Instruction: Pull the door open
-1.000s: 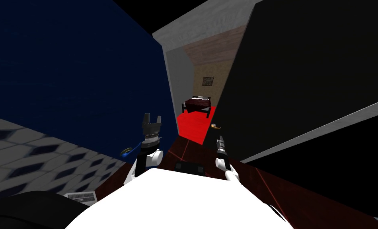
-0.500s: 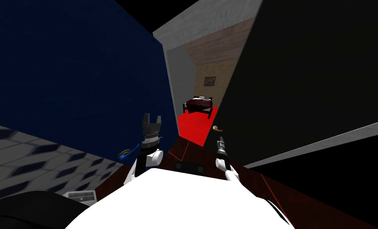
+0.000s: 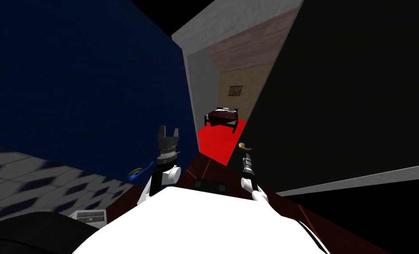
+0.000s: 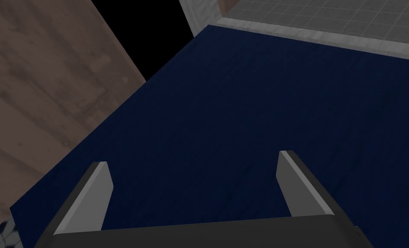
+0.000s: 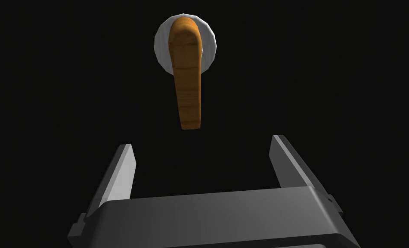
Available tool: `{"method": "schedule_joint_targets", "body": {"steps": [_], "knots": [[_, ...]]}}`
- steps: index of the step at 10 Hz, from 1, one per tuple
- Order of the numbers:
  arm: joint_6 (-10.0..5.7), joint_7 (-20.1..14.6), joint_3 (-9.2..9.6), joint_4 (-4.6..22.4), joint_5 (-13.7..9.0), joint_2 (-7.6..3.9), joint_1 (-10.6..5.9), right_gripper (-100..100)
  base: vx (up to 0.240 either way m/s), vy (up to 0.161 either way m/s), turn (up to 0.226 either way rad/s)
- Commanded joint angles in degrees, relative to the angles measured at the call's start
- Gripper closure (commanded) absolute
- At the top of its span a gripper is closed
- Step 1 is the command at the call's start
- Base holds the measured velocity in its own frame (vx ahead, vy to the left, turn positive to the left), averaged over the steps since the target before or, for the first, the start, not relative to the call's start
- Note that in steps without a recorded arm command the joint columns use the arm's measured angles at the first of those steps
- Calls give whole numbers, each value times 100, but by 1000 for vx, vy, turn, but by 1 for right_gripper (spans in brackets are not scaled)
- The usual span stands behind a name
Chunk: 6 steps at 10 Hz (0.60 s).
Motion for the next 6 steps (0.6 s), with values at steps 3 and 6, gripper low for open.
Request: {"method": "schedule_joint_targets", "body": {"steps": [3,6], "knots": [[-86,-302,-61,36,-88,-307,215,-100,210,-14,109],[-163,-506,-98,91,-144,-511,352,-100,158,-8,94]]}}
